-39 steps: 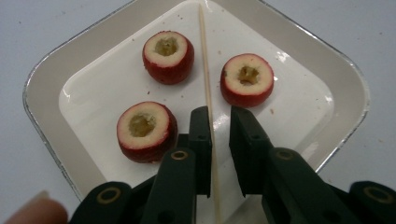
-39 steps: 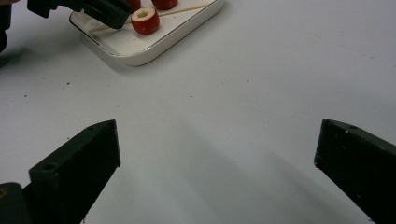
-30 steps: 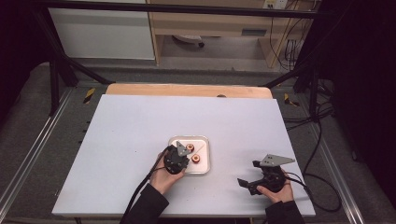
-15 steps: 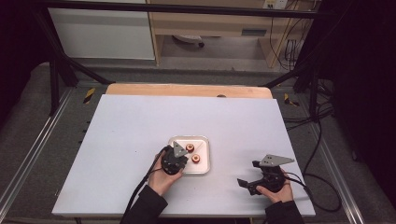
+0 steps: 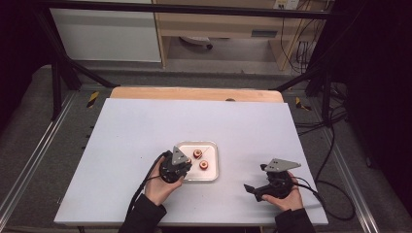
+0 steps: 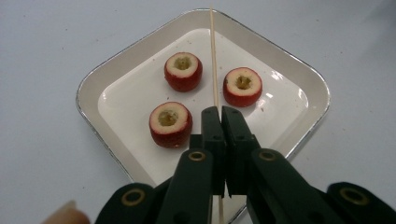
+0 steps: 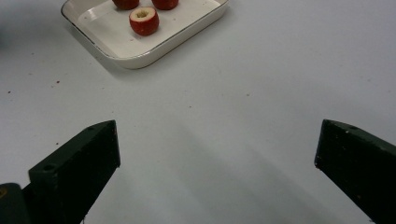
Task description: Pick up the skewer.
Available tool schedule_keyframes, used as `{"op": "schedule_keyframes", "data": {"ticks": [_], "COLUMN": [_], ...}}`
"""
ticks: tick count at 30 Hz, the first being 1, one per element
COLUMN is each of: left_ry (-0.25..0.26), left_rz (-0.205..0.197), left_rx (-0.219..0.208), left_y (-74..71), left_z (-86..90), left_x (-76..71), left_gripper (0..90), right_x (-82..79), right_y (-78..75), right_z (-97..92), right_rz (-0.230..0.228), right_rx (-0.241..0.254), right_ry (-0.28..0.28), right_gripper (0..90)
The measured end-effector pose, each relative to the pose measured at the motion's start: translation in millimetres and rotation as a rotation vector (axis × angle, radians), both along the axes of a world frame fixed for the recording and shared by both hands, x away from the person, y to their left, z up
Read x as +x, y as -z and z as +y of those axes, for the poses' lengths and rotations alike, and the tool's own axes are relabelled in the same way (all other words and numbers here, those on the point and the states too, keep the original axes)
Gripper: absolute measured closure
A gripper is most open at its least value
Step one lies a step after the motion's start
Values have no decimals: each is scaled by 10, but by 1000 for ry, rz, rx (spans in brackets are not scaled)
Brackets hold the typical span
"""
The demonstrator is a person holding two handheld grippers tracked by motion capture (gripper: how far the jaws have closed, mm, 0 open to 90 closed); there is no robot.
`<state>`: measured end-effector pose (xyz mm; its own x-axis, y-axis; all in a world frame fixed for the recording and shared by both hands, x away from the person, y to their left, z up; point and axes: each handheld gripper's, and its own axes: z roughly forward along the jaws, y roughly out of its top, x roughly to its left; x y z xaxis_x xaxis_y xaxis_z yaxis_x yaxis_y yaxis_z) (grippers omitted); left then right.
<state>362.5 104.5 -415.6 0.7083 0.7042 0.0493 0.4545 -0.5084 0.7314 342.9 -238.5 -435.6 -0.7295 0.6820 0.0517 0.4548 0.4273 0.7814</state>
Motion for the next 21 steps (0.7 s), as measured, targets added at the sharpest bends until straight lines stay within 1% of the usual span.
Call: {"op": "schedule_keyframes", "data": {"ticks": [1,2,3,5,6,7,8,9,11,12,13,14,16,17,19,21], "left_ry": [10,10,25,39,39,54,54,65,83,83,99,105,121,121,148,162], "left_rz": [-2,-2,-5,-4,-4,-3,-3,-3,-3,-3,-4,-3,-2,-2,-7,-8], "left_rx": [4,4,13,17,17,25,25,32,46,46,53,55,63,63,82,92], "left_y": [-8,-8,-14,-21,-21,-30,-30,-37,-49,-49,-58,-65,-79,-79,-104,-120], "left_z": [2,2,-2,-12,-12,-27,-27,-46,-72,-72,-100,-115,-151,-151,-212,-248], "left_x": [-5,-5,-18,-28,-28,-37,-37,-45,-56,-56,-62,-66,-72,-72,-87,-98], "left_gripper": [887,887,887,887,887,887,887,887,886,887,887,887,887,887,887,887], "right_x": [-2,-2,-2,1,5,9,9,13,13,13,11,11,9,7,-1,-12], "right_y": [-12,-25,-37,-60,-72,-84,-84,-113,-148,-148,-185,-202,-235,-248,-269,-292], "right_z": [27,55,83,135,160,186,186,238,286,286,336,361,407,434,478,537], "right_rz": [-9,-19,-27,-44,-52,-58,-58,-72,-87,-87,-113,-125,-147,-158,-177,-195], "right_rx": [-14,-38,-61,-102,-120,-135,-135,-165,-197,-197,-238,-259,-297,-312,-336,-373], "right_ry": [-14,-24,-31,-46,-52,-60,-60,-77,-103,-103,-125,-138,-163,-174,-195,-224], "right_gripper": [7,7,7,10,11,14,14,17,22,22,30,33,43,49,60,69]}}
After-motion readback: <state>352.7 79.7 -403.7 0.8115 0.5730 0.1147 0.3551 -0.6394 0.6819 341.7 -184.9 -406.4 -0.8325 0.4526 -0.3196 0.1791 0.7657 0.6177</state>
